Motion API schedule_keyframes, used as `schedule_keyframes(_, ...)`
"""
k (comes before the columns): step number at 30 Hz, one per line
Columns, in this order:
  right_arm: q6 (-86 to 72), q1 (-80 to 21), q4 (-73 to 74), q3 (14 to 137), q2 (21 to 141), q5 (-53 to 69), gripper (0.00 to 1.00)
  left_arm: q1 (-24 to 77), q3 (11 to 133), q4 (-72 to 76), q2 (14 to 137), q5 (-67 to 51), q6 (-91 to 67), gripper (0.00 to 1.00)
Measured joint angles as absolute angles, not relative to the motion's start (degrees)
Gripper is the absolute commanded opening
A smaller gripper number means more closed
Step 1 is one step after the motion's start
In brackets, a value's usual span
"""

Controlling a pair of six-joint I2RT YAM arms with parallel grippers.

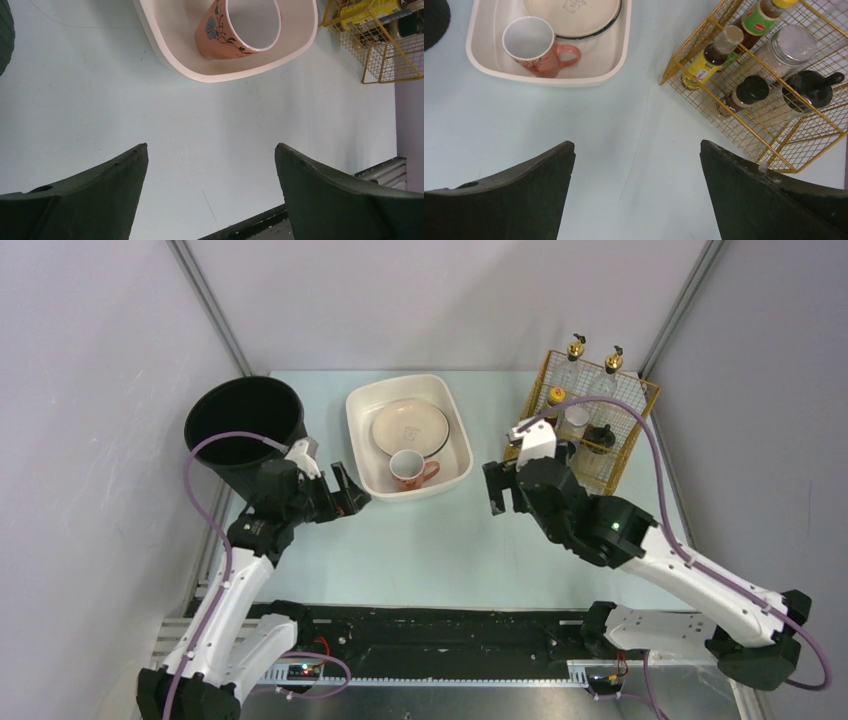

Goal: Clear the kitchen counter

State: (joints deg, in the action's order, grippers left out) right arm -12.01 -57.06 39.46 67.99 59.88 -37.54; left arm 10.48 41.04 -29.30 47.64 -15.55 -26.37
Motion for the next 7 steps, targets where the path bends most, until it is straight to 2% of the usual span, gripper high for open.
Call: schedule_keyframes(7,-12.3,-57.3,38.7,66.3,52.4,-36.1,0.99,10.5,41.0,-28.4,44.3,-15.8,-26.0,1.0)
